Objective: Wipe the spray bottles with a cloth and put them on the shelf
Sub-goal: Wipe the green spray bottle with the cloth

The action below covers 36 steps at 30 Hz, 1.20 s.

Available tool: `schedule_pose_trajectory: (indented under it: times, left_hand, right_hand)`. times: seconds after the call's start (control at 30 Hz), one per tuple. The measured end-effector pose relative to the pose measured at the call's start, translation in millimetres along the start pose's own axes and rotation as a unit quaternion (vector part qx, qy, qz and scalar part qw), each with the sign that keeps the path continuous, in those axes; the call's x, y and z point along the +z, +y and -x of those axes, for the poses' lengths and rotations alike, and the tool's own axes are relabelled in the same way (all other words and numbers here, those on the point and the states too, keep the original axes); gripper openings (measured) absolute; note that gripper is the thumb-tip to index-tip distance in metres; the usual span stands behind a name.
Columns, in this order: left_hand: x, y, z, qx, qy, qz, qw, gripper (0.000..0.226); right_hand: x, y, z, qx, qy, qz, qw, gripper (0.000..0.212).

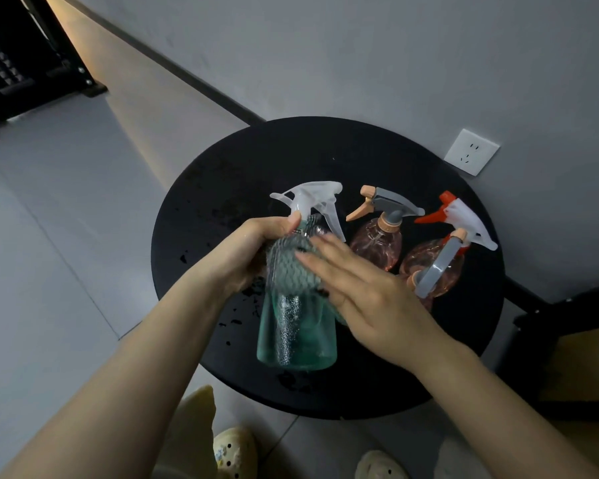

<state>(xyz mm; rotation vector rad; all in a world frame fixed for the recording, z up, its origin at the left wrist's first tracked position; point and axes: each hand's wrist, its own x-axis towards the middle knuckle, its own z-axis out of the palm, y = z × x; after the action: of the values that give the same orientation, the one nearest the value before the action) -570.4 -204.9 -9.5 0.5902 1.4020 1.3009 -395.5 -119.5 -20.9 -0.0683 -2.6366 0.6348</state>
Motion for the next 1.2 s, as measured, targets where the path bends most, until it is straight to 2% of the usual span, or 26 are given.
schedule_pose_trajectory:
  times: [0.07,0.13,0.2,0.37,0.5,0.63,0.7,0.83,0.9,0.97,1.1,1.2]
  left_hand:
    - [1,-1,0,0.004,0.012,0.007,1.0,0.028]
    - [-1,-1,0,0.007,0.016,0.021,1.0,0.028]
    - [-4,0,1,0.008,0.014,0.025,1.0,0.03]
    - [-10,7,4,0.007,0.072,-0.015,0.997,0.035]
    - [-7,8,4,0.018,0.066,-0.031,0.997,0.029]
    - [-1,4,3,0.01,0.037,-0.027,0.999,0.035]
    - [2,1,2,0.012,0.013,0.003,1.0,0.022]
    - [5,-1,0,0.015,0.004,0.036,0.999,0.037]
    - [5,1,1,0.018,0.0,0.044,0.999,0.026]
    - [2,3,3,0.012,0.004,0.046,0.999,0.018]
    - [-4,6,3,0.002,0.067,-0.008,0.998,0.031]
    - [-1,8,4,0.016,0.082,-0.042,0.996,0.03]
  right_hand:
    - [0,-2,-8,0.054,0.015,-0.061,0.997,0.045]
    - [1,-5,-10,0.056,0.018,-0.081,0.995,0.045]
    - [1,-8,-6,0.015,0.007,-0.056,0.998,0.044]
    - [3,-12,23,-0.129,-0.072,0.048,0.988,0.047]
    - [3,-10,29,-0.164,-0.097,0.077,0.979,0.054]
    - [3,-7,16,-0.115,-0.068,0.058,0.989,0.057]
    - [3,-3,6,-0.066,-0.037,0.035,0.997,0.053]
    - [2,-2,-6,0.027,0.001,-0.046,0.999,0.046]
    - [3,-5,-5,0.03,0.002,-0.057,0.998,0.046]
    - [5,-8,1,-0.008,-0.008,-0.036,0.999,0.045]
    - [9,-12,24,-0.111,-0.064,0.031,0.991,0.049]
    - [9,-13,35,-0.154,-0.09,0.063,0.982,0.054]
